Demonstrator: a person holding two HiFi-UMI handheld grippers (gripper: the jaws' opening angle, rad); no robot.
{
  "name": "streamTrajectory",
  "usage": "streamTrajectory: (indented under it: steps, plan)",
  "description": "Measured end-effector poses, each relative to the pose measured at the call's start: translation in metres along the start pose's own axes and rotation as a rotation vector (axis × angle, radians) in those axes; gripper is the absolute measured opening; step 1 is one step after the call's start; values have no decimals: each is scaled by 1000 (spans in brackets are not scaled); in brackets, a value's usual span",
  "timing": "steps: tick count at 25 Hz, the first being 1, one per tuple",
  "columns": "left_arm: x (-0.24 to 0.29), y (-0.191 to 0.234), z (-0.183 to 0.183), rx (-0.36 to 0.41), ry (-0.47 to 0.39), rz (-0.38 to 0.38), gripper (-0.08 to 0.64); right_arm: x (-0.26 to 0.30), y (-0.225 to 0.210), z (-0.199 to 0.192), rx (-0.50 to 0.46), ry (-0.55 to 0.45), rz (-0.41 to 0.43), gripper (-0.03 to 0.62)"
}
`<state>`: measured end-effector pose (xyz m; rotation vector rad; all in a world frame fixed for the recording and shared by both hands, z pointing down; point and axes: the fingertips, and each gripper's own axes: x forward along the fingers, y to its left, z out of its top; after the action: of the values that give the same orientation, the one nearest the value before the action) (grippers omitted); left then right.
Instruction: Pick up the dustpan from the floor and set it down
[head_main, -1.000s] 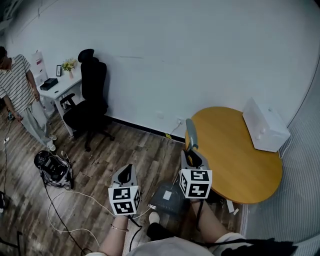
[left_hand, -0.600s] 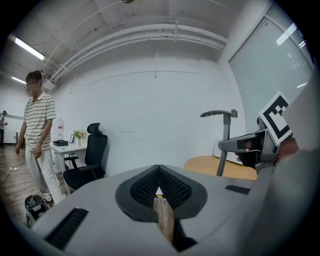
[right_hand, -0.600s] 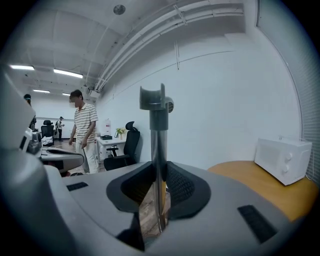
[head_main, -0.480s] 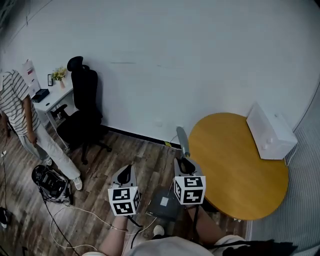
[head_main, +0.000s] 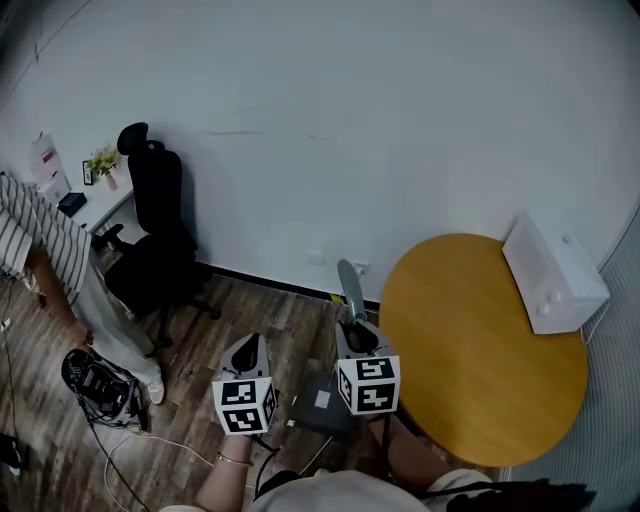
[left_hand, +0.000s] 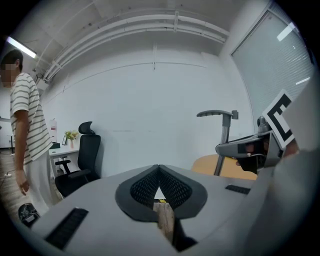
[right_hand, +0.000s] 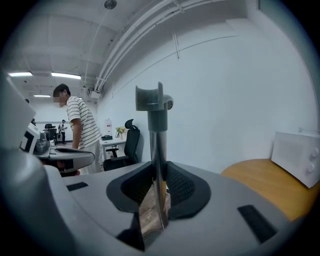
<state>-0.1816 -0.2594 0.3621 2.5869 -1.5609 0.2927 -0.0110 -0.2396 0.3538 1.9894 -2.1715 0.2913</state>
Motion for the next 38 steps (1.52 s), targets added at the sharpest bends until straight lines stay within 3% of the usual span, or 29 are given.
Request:
streamTrajectory:
  steps: [6,12,20,33,38]
  plan:
    - [44,17,-5,-21,24,0,17,44,-14,9,13,4,-17,100]
    - [105,38,-6,-27,23,-61,17,97,-22,9,32,16,-59,100]
    - [214,77,26,-30,9,-165,17,161,-60,19,109,48,-185,100]
    - [327,120,53,75,22,-346,17,245,-91,32,151,60,-394,100]
    - [364,128,42,23,55,-345,17,268,-103,36,151,63,-442,100]
